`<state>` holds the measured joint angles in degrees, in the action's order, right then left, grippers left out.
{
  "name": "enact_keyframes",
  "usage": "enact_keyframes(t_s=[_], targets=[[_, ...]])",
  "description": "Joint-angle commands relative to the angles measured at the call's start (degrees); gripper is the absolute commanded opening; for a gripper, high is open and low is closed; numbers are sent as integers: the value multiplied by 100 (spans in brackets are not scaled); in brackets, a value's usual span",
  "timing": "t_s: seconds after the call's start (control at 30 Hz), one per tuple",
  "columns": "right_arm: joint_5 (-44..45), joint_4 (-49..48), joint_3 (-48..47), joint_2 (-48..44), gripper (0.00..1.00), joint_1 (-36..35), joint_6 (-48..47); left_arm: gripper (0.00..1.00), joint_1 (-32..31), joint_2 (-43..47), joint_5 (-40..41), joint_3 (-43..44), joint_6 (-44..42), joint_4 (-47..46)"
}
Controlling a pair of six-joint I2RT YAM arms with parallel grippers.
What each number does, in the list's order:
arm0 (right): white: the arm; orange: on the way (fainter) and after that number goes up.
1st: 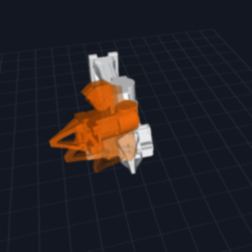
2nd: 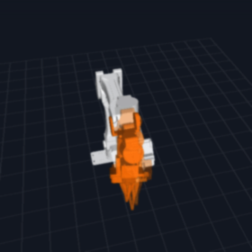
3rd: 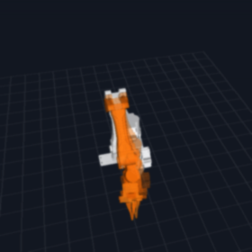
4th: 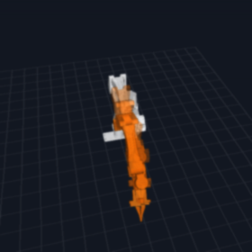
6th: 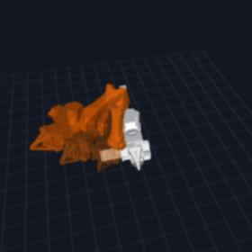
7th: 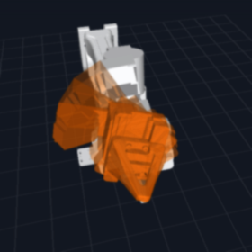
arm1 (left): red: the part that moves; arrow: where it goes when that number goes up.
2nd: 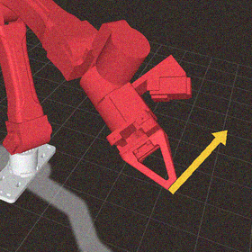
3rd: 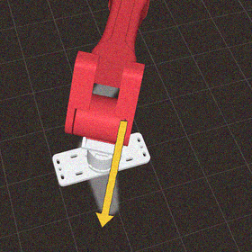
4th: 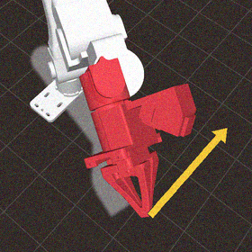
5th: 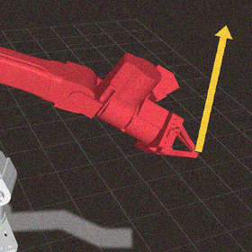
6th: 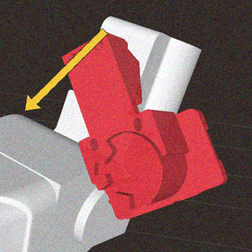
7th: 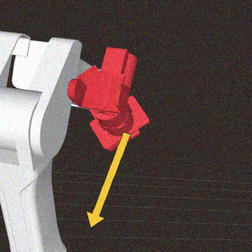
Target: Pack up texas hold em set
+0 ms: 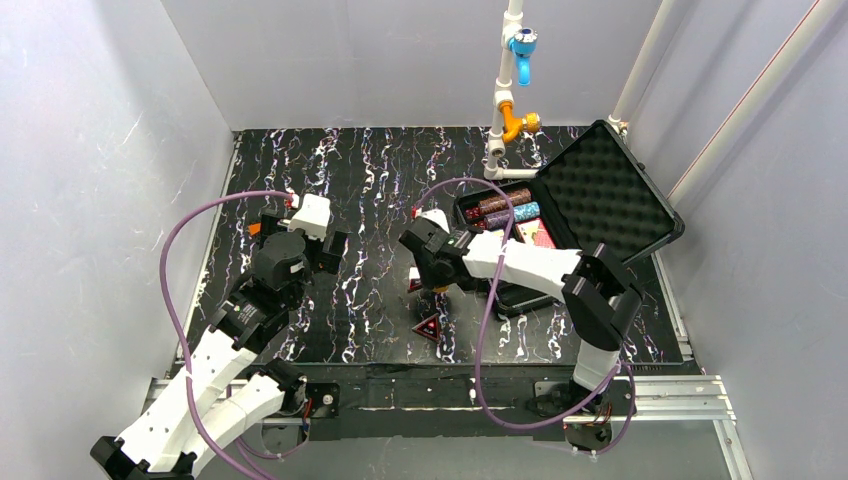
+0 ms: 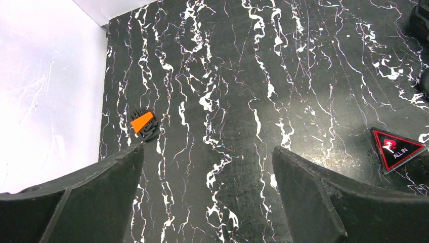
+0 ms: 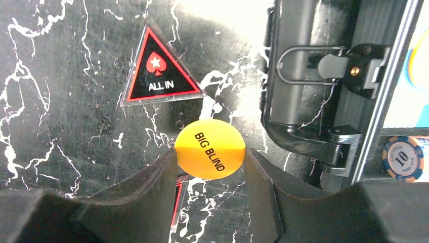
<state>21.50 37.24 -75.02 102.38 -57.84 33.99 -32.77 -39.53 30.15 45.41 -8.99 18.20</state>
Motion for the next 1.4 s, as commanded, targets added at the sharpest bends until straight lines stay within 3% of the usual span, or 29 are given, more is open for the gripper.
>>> enact_keyframes(t_s=[0.0,0.4,1.0,1.37], targets=[[145,47,-309,-326,50,195,-152,98,-18,79,40,-31,-39,-79],[144,99,-332,-595,50,832,-335,98,-19,77,37,-23,-7,-82],[-59,14,-297,-810,50,2550,-665,98,-18,48,-71,-23,23,-79],[-84,-86,-384,-730,50,3244,-704,98,-18,19,-132,-23,46,-63]])
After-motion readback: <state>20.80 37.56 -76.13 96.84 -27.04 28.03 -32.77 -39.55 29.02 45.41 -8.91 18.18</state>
